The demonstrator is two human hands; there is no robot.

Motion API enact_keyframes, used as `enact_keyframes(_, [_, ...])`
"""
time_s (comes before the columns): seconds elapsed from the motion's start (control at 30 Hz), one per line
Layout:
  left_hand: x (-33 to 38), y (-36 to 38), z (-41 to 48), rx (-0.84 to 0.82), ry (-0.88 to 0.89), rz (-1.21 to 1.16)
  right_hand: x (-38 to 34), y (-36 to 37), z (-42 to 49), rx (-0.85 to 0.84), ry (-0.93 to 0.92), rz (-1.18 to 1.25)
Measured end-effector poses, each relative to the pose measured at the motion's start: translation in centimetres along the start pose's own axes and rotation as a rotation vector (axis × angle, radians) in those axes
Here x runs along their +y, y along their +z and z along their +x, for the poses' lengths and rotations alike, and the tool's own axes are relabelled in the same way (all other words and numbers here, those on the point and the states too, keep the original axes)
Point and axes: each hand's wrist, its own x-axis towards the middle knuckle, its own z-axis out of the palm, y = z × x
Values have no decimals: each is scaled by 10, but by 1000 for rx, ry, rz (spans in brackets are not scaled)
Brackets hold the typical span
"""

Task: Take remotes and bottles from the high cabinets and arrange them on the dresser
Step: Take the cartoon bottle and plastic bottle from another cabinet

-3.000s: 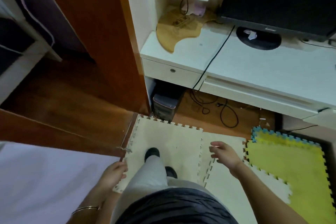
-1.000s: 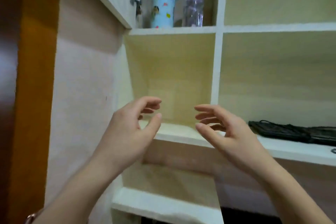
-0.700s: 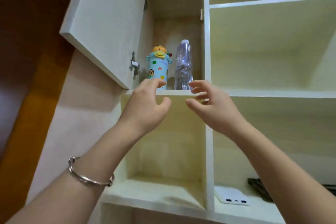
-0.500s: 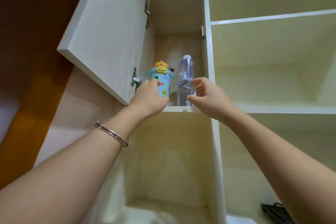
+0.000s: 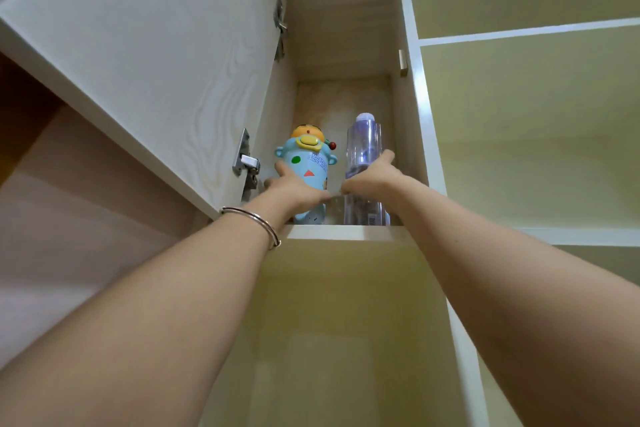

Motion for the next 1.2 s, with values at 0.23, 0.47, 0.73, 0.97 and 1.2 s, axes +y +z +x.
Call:
enact_keyframes(0.23, [-9, 5, 13, -28, 22, -26, 5, 2, 11, -49, 59, -80])
enact_keyframes(0.47, [-6, 0, 3, 126, 136, 25, 9, 9, 4, 119, -110, 116])
enact_keyframes(0.73, [6, -17, -31, 257, 234, -52, -2, -4, -31, 221, -315, 183])
enact_keyframes(0.97, [19, -55, -71, 303, 277, -173, -23, -38, -71, 192, -403, 271])
enact_keyframes(1.2, [22, -68, -136, 267, 314, -406, -11, -74, -111, 192, -369, 378])
